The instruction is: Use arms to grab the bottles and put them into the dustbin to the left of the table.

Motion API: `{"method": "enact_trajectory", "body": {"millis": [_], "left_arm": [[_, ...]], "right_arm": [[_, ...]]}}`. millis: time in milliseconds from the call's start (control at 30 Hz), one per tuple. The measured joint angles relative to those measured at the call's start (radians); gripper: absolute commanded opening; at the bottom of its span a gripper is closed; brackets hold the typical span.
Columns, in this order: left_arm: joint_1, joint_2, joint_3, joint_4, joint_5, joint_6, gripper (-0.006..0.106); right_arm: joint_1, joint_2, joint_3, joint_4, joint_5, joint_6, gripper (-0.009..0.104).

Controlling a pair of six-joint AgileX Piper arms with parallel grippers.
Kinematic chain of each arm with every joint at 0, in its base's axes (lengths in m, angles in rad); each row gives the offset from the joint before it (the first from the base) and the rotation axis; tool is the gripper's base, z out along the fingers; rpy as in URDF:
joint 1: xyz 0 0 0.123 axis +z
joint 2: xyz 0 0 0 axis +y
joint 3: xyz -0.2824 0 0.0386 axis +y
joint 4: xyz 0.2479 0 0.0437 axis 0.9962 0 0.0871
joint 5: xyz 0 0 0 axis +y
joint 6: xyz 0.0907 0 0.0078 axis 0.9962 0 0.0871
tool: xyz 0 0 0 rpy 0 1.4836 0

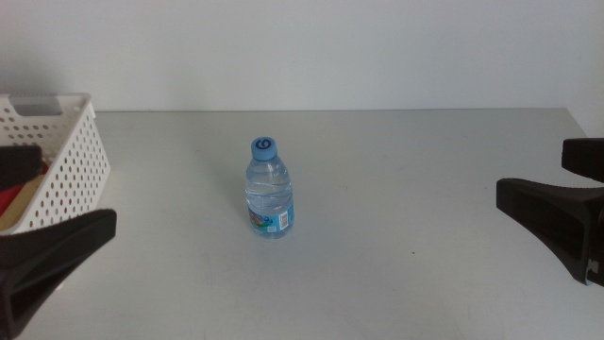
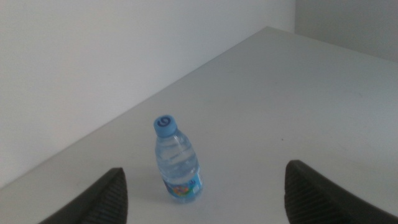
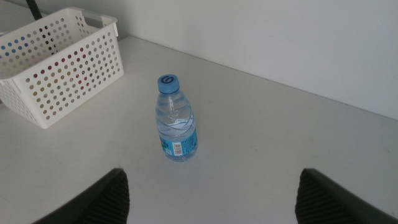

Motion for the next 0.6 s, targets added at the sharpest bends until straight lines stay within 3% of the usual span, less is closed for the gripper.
{"method": "enact_trajectory", "body": {"millis": [367, 600], "left_arm": [[0.004, 0.096, 0.002, 0.215, -0.363, -0.155, 0.083], [0.074, 0.330, 0.003, 0.251, -0.442, -0.325, 0.083]], "right_arm": [[0.000, 0.000, 0.000, 0.000, 0.001, 0.000, 0.073], [0.000, 0.000, 0.000, 0.000, 0.001, 0.000, 0.073]]}}
